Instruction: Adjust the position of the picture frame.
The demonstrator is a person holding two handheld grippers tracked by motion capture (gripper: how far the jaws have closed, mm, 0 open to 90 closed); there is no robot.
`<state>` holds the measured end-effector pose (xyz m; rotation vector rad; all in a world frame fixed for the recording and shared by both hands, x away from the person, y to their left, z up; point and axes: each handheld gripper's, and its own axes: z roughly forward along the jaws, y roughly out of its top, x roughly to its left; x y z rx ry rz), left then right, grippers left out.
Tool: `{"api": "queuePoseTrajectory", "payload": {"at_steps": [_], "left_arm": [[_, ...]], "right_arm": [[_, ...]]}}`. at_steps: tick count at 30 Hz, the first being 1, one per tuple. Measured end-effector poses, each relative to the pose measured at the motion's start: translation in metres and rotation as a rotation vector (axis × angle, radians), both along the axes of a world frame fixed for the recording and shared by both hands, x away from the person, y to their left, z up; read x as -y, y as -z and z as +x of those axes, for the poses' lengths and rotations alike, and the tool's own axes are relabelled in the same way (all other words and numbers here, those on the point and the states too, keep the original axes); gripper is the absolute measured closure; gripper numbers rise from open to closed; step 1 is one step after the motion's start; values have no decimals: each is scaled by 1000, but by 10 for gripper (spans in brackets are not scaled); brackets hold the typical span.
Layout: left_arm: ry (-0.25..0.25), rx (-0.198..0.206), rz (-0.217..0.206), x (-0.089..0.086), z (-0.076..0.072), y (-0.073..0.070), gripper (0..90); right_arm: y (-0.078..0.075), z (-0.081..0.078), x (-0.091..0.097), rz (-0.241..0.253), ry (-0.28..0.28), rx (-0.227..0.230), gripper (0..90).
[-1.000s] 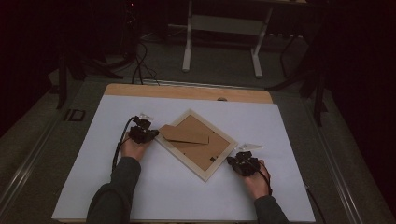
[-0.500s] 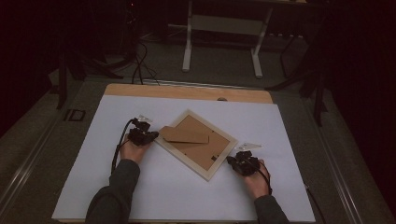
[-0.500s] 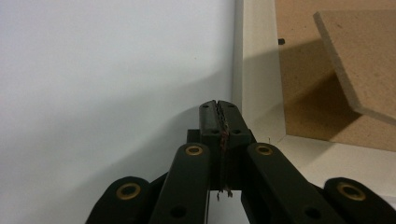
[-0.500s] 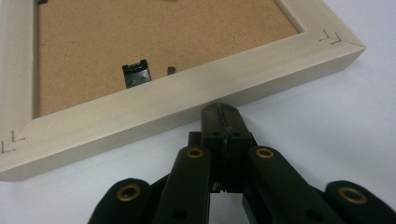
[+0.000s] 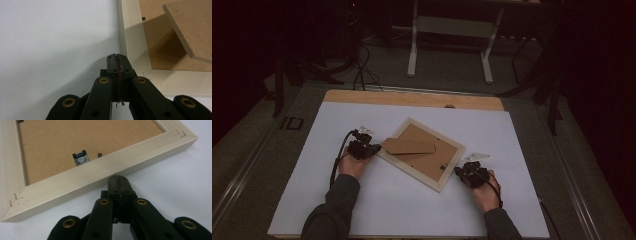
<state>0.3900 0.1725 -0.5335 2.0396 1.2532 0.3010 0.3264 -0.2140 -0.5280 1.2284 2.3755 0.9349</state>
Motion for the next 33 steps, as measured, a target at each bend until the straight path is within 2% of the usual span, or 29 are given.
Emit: {"api": "queuePoseTrajectory", "payload": {"at_steps": [16, 20, 26, 33], "left_arm": [[15, 6, 20, 1, -16, -1, 900], [17, 9, 10, 0, -21, 0, 900], [-1, 8, 0, 0, -29, 1, 900], [-18, 9, -4, 0, -38, 1, 900]], "right_arm": [[0, 2, -1, -6, 4, 1, 897], [0, 3, -2, -13, 6, 4, 898], [-1, 3, -4, -30, 4, 9, 898], [-1, 5, -4, -26, 4, 0, 899]]}}
